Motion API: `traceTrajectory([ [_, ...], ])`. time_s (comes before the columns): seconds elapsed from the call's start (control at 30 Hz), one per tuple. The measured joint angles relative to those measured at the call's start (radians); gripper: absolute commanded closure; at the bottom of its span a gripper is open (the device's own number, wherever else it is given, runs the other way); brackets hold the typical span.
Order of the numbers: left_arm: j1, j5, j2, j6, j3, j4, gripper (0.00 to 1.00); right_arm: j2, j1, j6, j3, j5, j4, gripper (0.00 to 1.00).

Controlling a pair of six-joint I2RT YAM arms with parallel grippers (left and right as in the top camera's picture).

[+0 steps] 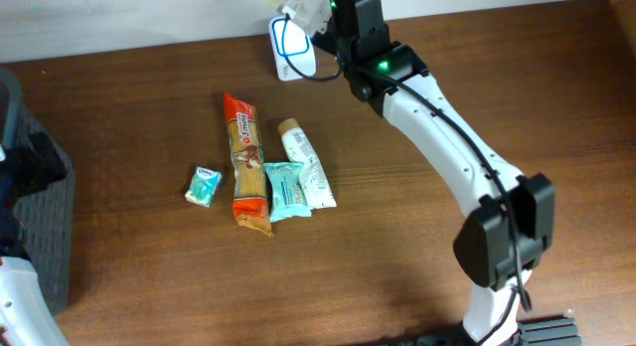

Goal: Scan the item barcode
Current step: 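Lift the white bag and hold it over the barcode scanner, then move the white bag away from the scanner to the right side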

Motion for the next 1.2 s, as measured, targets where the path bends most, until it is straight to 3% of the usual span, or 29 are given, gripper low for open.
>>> traceTrajectory([
  [0.1,0.0,-0.001,0.0,0.0,0.0,0.0,0.01,0.086,0.009,-0.153,0.003,0.106,0.198,0.96],
  [0.27,0.0,-0.001,0.0,0.0,0.0,0.003,0.01,0.333,0.068,-0.525,-0.002,0.272,0.62,0.96],
  [0.33,0.0,0.0,0.0,0.0,0.0,0.002,0.01,0.392,0.085,-0.611,-0.002,0.288,0.699,0.96],
  [0.6,0.0,0.0,0.0,0.0,0.0,0.001,0.01,0.424,0.09,-0.709,-0.002,0.329,0.69,0.96],
  [1.0,0.0,0.0,0.0,0.0,0.0,0.001,0.01,0.422,0.1,-0.683,-0.002,0.355,0.634,0.96],
  [1.07,0.0,0.0,0.0,0.0,0.0,0.001,0.01,0.397,0.1,-0.607,-0.001,0.36,0.528,0.96],
  [1.2,0.0,0.0,0.0,0.0,0.0,0.002,0.01,0.206,0.103,-0.354,-0.008,0.34,0.156,0.96],
])
